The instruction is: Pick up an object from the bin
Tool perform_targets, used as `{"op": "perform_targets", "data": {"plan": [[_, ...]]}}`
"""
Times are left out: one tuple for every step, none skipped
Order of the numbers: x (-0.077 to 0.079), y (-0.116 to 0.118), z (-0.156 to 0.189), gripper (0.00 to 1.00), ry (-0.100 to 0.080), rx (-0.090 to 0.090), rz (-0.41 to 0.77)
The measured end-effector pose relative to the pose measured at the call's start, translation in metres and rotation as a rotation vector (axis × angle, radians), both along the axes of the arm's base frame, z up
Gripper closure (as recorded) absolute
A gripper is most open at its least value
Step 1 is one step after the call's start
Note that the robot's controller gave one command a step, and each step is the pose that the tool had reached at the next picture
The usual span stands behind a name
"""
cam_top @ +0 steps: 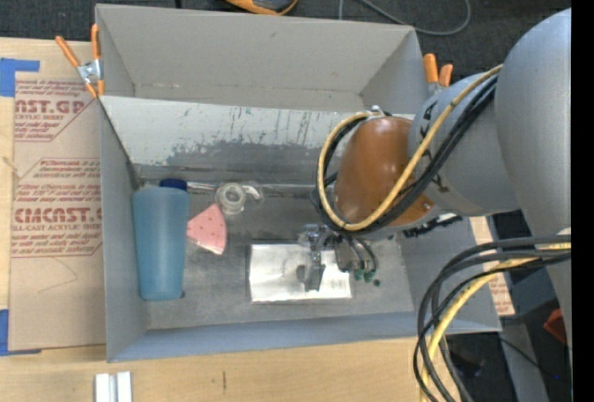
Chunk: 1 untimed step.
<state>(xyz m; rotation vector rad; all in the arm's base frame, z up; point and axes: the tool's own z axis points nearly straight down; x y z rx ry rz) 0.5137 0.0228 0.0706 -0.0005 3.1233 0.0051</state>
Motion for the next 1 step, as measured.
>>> {"op": "perform_targets", "data": {"plan": [[-0.0099,-0.0017,0.1547,1.00,-0.002,-0.001,0.052]]}}
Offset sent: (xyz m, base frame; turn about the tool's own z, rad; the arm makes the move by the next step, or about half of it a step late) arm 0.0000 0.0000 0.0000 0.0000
